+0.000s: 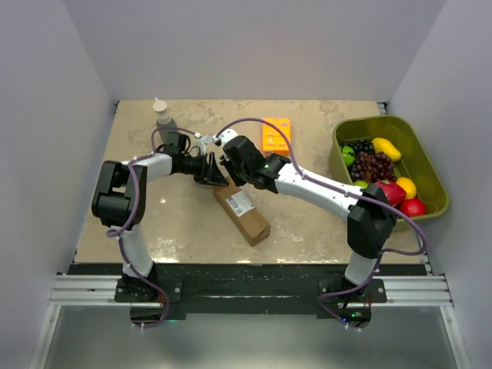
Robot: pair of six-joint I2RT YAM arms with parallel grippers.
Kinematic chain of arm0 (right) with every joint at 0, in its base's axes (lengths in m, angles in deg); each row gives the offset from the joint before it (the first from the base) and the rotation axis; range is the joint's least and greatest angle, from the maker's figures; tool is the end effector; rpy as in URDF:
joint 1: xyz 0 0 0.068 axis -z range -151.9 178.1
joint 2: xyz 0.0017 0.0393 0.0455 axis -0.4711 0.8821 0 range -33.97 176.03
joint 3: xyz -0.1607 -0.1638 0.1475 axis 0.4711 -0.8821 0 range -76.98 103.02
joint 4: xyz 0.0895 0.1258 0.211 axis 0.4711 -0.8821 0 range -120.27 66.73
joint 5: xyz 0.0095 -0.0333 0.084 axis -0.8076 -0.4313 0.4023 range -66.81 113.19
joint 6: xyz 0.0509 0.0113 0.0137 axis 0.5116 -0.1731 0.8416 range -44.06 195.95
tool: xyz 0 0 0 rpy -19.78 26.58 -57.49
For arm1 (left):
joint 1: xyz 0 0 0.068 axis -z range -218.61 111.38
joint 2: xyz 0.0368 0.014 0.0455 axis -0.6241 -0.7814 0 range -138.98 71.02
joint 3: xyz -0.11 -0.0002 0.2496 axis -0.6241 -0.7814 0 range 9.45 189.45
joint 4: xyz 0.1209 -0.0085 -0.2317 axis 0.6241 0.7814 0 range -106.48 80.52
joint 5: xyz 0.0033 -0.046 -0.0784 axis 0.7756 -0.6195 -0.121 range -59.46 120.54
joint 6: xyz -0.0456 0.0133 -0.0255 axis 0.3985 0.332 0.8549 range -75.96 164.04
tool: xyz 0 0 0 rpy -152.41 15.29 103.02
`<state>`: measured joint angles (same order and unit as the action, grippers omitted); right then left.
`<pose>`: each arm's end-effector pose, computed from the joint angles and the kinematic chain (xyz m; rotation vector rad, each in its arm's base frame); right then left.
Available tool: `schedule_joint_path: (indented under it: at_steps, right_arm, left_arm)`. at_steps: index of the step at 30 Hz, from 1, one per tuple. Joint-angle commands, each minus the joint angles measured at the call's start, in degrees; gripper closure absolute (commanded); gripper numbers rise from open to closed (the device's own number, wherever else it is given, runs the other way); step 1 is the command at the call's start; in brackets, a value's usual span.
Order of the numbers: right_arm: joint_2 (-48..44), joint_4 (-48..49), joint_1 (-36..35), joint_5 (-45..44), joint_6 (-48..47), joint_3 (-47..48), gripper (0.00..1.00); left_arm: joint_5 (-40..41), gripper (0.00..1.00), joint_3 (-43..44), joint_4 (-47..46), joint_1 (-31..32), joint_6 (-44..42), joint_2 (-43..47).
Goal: Unpack the express box
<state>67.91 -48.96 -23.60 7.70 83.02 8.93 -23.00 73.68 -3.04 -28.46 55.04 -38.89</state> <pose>0.2598 0.3138 0.2901 -0.7345 2.1549 0.2313 0.3620 -0.0939 0.1466 0.3255 2.4694 -1.3486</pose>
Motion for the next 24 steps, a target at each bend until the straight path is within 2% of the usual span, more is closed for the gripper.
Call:
schedule_joint_path:
  at_steps: [1,12,24]
  right_arm:
    - [0.51,0.91,0.2,-0.33,0.93,1.98,1.0]
    - [-0.55,1.26,0.37,-3.14,0.67,2.69,1.0]
    - [-0.02,1.17,0.37,-0.6,0.22,2.51,1.0]
  left_arm:
    - [14.25,1.0,-4.2,7.22,1.36,-3.53,-4.44]
    - [14.08,1.0,-4.02,7.49,1.36,-3.71,-5.14]
    - [14.08,1.0,-4.11,7.4,1.36,-3.71,-5.05]
